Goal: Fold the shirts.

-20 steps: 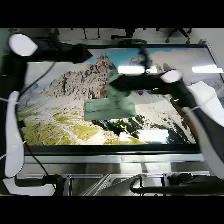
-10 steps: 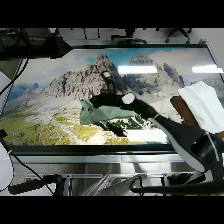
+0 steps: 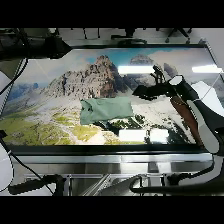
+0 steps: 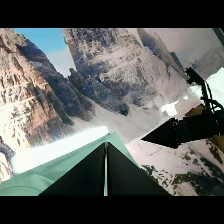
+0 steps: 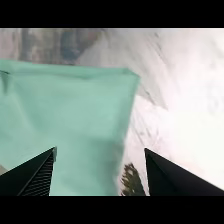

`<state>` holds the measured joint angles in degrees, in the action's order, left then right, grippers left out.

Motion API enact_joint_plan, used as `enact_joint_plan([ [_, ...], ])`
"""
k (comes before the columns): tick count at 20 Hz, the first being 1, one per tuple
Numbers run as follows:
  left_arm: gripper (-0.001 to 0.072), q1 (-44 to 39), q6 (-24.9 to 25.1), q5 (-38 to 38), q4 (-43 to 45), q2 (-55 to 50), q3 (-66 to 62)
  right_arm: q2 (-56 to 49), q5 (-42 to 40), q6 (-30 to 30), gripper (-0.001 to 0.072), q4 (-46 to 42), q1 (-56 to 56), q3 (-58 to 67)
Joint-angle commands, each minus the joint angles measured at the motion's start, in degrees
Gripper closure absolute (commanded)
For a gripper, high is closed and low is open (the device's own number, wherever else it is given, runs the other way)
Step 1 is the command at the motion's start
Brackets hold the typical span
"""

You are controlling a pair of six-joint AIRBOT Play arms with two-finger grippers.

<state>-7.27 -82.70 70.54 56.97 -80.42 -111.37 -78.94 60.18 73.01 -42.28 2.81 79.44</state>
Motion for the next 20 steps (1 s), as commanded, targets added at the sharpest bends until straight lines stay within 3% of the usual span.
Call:
enact_joint_plan([
  [1,0.0693,0.0,0.0,0.0,0.0,-0.1,0.0,-3.6,7.3,3.3,0.005,-1.6,-2.2,0.0],
  [2,0.0693,0.0,0.0,0.1,0.0,-0.2,0.0,-4.7,7.1,3.3,0.0009,-0.9,-1.1,0.0],
  [9,0.0693,0.0,-0.1,4.2,-0.1,-3.5,0.0,-10.2,2.4,-1.9,0.0016,7.5,6.7,0.0],
  [10,0.0693,0.0,-0.1,4.9,-0.1,-4.1,0.0,-10.4,1.9,-1.9,0.007,7.7,7.2,0.0],
  [11,0.0693,0.0,-0.1,5.4,-0.1,-4.6,0.0,-10.3,1.7,-2.3,0.0307,8.0,7.4,0.1],
  [12,0.0693,0.0,-0.1,5.7,-0.2,-5.0,0.0,-10.2,2.6,-3.8,0.0623,9.7,7.5,0.5],
  [13,0.0693,0.0,-0.1,6.1,-0.2,-5.4,0.0,-9.6,3.9,-5.6,0.0686,11.1,7.4,1.4],
  [16,0.0693,0.0,0.0,6.2,-0.2,-5.5,0.0,-4.4,4.3,-4.8,0.0687,6.3,7.0,7.2],
  [20,0.0693,0.0,0.0,7.5,-0.2,-5.5,0.0,4.0,6.6,5.7,0.0687,-6.8,2.2,18.3],
])
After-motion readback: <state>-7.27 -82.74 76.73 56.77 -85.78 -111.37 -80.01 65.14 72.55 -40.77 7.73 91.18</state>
